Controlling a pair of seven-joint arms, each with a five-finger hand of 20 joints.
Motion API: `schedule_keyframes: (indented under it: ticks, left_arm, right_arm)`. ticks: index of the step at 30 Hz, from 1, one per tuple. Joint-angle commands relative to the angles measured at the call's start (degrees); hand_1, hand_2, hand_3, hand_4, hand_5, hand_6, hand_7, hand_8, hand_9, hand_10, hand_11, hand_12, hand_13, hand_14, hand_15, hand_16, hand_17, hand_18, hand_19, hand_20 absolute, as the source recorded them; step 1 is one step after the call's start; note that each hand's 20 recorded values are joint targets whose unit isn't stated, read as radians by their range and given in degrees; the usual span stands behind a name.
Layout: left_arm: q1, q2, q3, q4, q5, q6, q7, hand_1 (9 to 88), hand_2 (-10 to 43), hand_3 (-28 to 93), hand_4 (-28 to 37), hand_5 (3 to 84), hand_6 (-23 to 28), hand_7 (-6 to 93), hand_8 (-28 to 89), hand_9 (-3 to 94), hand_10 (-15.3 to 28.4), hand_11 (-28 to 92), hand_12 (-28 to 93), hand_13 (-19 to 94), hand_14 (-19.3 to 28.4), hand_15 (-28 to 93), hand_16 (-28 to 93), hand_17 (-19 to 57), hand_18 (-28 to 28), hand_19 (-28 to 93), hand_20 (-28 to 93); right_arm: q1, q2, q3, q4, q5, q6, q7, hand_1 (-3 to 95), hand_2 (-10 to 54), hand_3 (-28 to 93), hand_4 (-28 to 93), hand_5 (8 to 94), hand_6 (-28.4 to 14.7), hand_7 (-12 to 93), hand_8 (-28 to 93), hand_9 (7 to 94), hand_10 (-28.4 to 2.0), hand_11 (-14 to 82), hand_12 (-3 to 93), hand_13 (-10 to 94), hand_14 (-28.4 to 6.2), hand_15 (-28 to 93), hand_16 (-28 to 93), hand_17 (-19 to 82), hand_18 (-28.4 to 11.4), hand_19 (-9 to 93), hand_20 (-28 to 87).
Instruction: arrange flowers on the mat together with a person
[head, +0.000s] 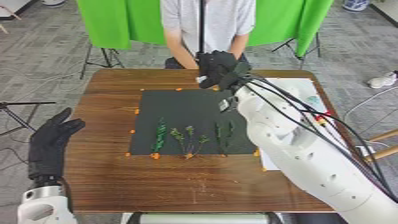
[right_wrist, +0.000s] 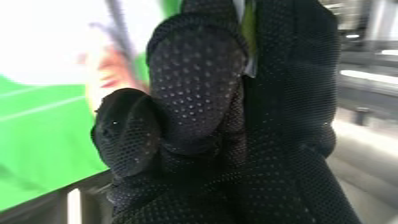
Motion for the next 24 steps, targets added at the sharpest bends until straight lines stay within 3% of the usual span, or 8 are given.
schedule_keyframes:
  ticks: [1,5,14,24]
  left_arm:
    - [-0.7,0.46,1.77,2.47,-3.78,2.99,2.47,21.3,9.8,70,-27.1,50.8,2.5,13.0,-6,52.8,15.6,22,16,41,18.6,25,2,10.4,12.0,8,20]
    - [-0.8,0.44,2.09,3.19,-5.12,2.53,3.13,20.5,14.1,68,-28.1,49.6,2.0,12.3,-6,52.6,15.5,21,16,42,18.4,24,2,10.6,11.8,7,20]
    - [-2.3,0.7,4.04,4.14,-4.64,1.01,2.74,19.0,14.0,69,-28.2,49.3,1.6,13.0,-6,52.5,15.3,21,16,41,18.4,25,3,10.2,12.0,7,20]
    - [-3.5,0.2,6.22,5.0,-3.69,-0.76,1.25,19.2,11.4,69,-28.3,49.3,1.7,13.2,-6,52.2,15.3,21,17,41,18.4,25,3,9.7,12.0,7,20]
  right_arm:
    - [3.6,-10.8,-6.8,3.0,-2.3,-5.3,-4.2,91.8,-9.5,-28,45,81.4,2.6,17,10,93.7,-7.8,14.5,32.2,94,-0.2,50,17,66,-9.2,91,29]
    - [4.7,-13.2,-10.5,4.5,-3.8,-7.0,-3.6,91.2,-9.5,-28,46,81.4,2.6,17,10,93.7,-7.8,14.4,32.4,94,-0.2,50,17,66,-9.2,91,29]
    - [5.6,-17.8,-15.1,9.6,-7.2,-10.0,-3.8,90.7,-9.5,-28,46,81.0,2.5,17,10,93.7,-7.6,13.1,32.4,94,-0.2,49,18,66,-9.3,91,29]
    - [3.2,-20.6,-13.6,14.1,-11.1,-12.3,-3.7,89.5,-9.5,-28,47,80.0,2.6,17,10,93.7,-7.6,8.8,33.3,94,0.0,49,18,65,-9.5,92,29]
